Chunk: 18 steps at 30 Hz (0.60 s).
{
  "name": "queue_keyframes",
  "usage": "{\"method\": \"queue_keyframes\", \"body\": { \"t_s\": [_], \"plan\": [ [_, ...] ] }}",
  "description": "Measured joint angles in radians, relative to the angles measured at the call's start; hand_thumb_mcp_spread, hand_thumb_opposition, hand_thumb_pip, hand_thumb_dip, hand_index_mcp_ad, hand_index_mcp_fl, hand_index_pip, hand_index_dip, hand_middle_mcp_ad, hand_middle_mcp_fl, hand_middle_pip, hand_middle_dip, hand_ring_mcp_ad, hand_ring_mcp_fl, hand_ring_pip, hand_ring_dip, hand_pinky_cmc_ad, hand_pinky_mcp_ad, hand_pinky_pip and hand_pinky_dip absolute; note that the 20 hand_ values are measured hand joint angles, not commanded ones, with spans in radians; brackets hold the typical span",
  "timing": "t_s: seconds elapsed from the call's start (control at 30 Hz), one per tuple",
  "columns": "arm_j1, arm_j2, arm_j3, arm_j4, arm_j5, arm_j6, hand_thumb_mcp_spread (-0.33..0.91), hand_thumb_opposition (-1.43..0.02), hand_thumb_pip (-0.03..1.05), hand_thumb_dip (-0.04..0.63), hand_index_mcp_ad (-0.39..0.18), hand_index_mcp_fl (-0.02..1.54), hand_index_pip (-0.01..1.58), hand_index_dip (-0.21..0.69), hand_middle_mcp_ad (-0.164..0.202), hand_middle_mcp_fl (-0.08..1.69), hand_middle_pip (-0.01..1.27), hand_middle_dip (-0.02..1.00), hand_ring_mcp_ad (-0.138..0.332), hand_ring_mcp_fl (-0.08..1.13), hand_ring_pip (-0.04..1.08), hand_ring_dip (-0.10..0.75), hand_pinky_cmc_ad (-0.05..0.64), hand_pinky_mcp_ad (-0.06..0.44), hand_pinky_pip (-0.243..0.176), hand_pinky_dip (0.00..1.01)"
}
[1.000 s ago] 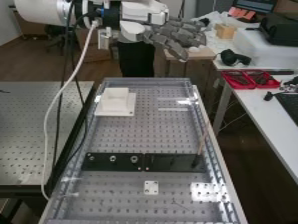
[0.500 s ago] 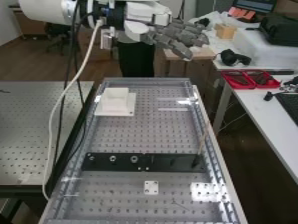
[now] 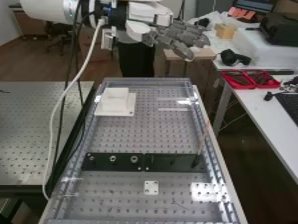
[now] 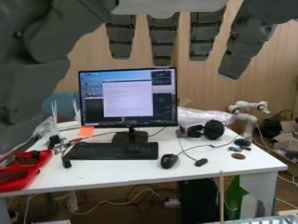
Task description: Grab the paper clip and place it in the clear container
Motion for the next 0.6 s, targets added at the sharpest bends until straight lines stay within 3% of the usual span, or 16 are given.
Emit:
{"method": "queue_keyframes", "body": {
  "t_s": [0.6],
  "plan": [
    [-0.009, -0.016, 0.019, -0.004, -0.017, 0.001, 0.16, -0.67, 0.47, 0.037, -0.154, 0.08, 0.11, -0.127, 0.072, 0.01, 0.14, 0.24, 0.192, 0.00, 0.10, 0.002, 0.431, 0.295, -0.122, 0.39]
  ]
}}
